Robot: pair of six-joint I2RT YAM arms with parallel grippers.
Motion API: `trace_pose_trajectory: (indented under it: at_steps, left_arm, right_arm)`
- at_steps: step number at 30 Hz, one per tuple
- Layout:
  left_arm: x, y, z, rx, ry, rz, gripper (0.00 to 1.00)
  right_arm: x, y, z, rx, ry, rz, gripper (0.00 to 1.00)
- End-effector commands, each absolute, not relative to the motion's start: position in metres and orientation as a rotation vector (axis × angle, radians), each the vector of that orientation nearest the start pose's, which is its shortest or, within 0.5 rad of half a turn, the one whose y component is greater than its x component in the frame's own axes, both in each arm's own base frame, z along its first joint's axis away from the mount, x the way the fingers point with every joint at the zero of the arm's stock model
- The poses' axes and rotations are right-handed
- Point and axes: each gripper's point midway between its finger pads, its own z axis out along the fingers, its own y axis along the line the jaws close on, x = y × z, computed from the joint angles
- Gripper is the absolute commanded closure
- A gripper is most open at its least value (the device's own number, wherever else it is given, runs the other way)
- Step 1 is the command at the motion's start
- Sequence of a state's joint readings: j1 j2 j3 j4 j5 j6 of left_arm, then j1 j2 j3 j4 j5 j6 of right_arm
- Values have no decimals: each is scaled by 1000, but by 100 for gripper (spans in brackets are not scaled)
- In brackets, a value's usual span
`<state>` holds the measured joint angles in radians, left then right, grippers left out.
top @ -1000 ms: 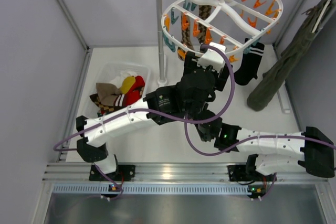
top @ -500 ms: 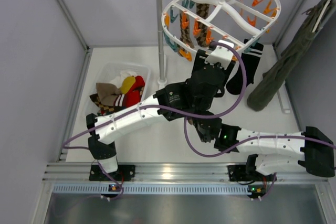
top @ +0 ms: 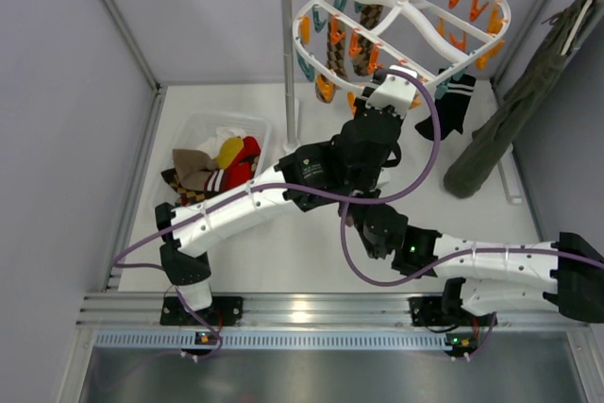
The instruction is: Remove the socks clipped to the hanger
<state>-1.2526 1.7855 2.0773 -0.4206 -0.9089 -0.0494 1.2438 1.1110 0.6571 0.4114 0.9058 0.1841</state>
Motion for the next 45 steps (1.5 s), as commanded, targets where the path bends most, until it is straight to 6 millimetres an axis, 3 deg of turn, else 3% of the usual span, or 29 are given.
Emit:
trace_pose_trajectory:
  at_steps: [1,2,3,18,23,25,27,28,30,38,45]
  left_arm:
    - [278,-401,451,284,1602,-278,89]
    - [277,-402,451,285,1602,-291,99]
    - [276,-403,451,290,1603,-296,100]
    - [271,-405,457,304,1597,-357,100]
    - [272,-407,459,299,1592,-355,100]
    - [272,-408,460,304,1588,-357,86]
    - [274,-408,460,304,1587,-345,88]
    - [274,-408,464,299,1581,-350,100]
    - [274,-409,464,303,1580,-346,100]
    - [274,-407,470,298,1569,-348,100]
    - [274,-405,472,292,1567,-347,100]
  right_arm:
    - [225,272,251,-119,1585,426,100]
    - [225,270,251,-118,1584,432,100]
    - [223,271,245,-140,1590,435,100]
    - [205,270,211,-310,1609,484,100]
    - [204,271,217,-318,1598,491,100]
    - [203,272,220,-324,1595,496,100]
    - [203,273,226,-326,1587,499,100]
    - [202,274,226,-332,1589,498,100]
    - [202,275,227,-334,1589,493,100]
    - [202,272,191,-328,1657,457,100]
    - [200,256,181,-296,1675,448,100]
